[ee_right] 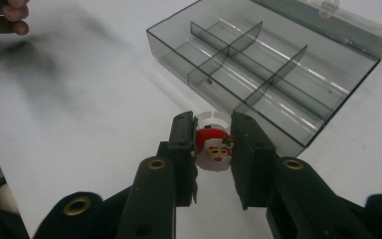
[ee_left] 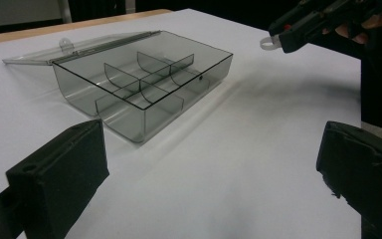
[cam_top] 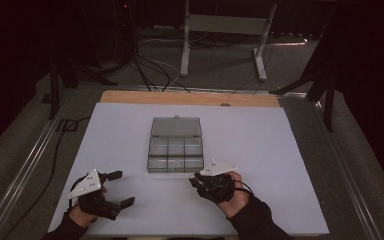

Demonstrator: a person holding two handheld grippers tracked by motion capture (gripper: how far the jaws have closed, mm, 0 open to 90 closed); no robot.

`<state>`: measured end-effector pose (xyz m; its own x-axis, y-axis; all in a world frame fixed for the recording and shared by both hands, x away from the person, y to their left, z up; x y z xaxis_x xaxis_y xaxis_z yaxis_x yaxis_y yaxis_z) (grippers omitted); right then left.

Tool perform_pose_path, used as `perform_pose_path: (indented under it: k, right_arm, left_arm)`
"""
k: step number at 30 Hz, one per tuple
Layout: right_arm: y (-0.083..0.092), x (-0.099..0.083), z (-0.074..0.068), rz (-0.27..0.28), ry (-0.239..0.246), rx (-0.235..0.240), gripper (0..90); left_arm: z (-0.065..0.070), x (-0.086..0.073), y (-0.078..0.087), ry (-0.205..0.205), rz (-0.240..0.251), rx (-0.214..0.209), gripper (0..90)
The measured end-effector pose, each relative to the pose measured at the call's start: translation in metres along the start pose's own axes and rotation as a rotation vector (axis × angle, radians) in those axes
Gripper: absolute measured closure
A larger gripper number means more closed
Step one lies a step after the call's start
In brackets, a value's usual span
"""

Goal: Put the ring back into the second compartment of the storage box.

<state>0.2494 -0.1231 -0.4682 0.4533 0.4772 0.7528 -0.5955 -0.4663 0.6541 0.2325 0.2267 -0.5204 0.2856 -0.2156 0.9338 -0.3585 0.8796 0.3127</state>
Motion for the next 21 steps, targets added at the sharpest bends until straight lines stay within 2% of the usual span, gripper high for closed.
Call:
perform_pose_path:
  k: [21]
  right_arm:
    - [-0.011, 0.036, 0.003, 0.033, 0.018, 0.000, 72.0]
  left_arm:
    - [0.000, 0.000, 0.000, 0.001, -0.001, -0.008, 0.2]
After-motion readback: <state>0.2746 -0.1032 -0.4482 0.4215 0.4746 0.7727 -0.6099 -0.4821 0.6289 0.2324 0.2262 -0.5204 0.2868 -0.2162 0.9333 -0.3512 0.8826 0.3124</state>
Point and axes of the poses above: each handheld gripper's, and its own axes: y roughly backward along the jaws, x roughly out of its top, z roughly to its right, the point moved 1 cm from there along -y, roughly forward along the jaws, and after that the axes turned 8 degrees about -x, right-handed, at the moved point
